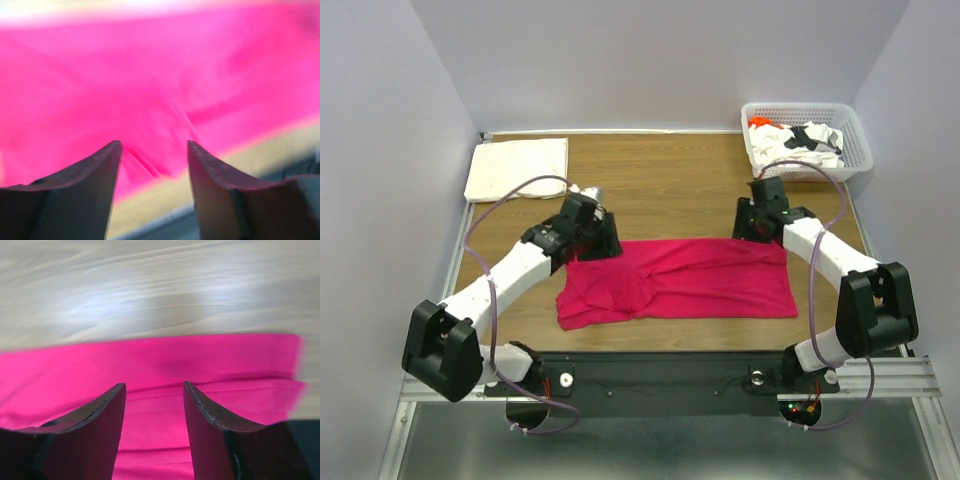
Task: Fold and stack the t-shirts
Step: Fold the tshirt
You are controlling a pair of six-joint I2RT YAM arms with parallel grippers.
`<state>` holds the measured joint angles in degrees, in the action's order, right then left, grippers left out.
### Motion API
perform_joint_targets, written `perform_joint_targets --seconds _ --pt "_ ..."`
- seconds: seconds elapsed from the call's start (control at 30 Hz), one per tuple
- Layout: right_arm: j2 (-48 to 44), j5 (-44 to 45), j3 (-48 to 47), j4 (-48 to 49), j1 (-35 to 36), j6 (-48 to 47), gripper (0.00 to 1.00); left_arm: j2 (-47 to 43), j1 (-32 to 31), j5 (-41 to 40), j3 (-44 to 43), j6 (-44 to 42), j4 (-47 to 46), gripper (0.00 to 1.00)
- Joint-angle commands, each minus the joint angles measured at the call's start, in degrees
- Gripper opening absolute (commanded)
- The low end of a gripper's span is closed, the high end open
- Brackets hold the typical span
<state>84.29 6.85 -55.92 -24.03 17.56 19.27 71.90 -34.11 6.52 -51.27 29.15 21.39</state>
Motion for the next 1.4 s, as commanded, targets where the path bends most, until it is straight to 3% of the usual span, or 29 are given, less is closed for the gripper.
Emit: perform_joint_targets --seconds 0.0,0.13,0.3,0.6,0.87,1.0,1.07,1.1,1.17,1.27,1.37 --pt "-0.53 -3.59 0.55 0.39 -7.88 4.72 0.54 4.99 9.13 -6.0 -2.08 -2.16 -2.4 0.6" --pt "0.17 -5.62 0.81 0.3 -13.94 6.13 0.5 12.37 14.06 -6.0 -4.54 -3.39 -3.98 0.48" --pt "1.75 -6.41 2.48 0.56 -18.69 7.28 0.47 18.97 17.31 -8.8 -4.46 -3.22 -6.44 0.41" --pt "9.57 -5.62 1.87 4.51 -24.77 9.55 0.45 26.7 23.99 -10.84 -6.83 -2.96 -8.03 0.39" --pt "19.93 -4.31 -5.86 6.89 -25.91 10.97 0.45 34.79 26.46 -7.67 -16.93 -3.48 -6.98 0.4" --pt "20.22 -5.18 -10.34 6.81 -25.91 9.05 0.45 34.02 26.46 -7.67 -19.75 -3.66 -5.66 0.48" --pt "18.46 -6.41 -11.14 6.72 -25.12 7.29 0.45 32.44 26.46 -7.4 -19.93 -3.75 -5.57 0.6" --pt "16.54 -6.5 -11.84 6.54 -24.51 5.1 0.45 30.17 26.46 -7.66 -19.49 -4.01 -5.48 0.71" --pt "14.07 -6.24 -12.02 5.84 -21.71 3.51 0.45 26.48 26.46 -8.28 -18.79 -4.45 -5.3 0.8" --pt "10.29 -6.07 -10.97 3.3 -17.67 0.69 0.45 20.59 26.37 -9.86 -16.07 -5.32 -5.3 0.89" --pt "8.35 -4.66 -10.0 0.92 -11.79 -0.46 0.45 15.48 26.37 -12.58 -12.03 -6.38 -5.65 0.91"
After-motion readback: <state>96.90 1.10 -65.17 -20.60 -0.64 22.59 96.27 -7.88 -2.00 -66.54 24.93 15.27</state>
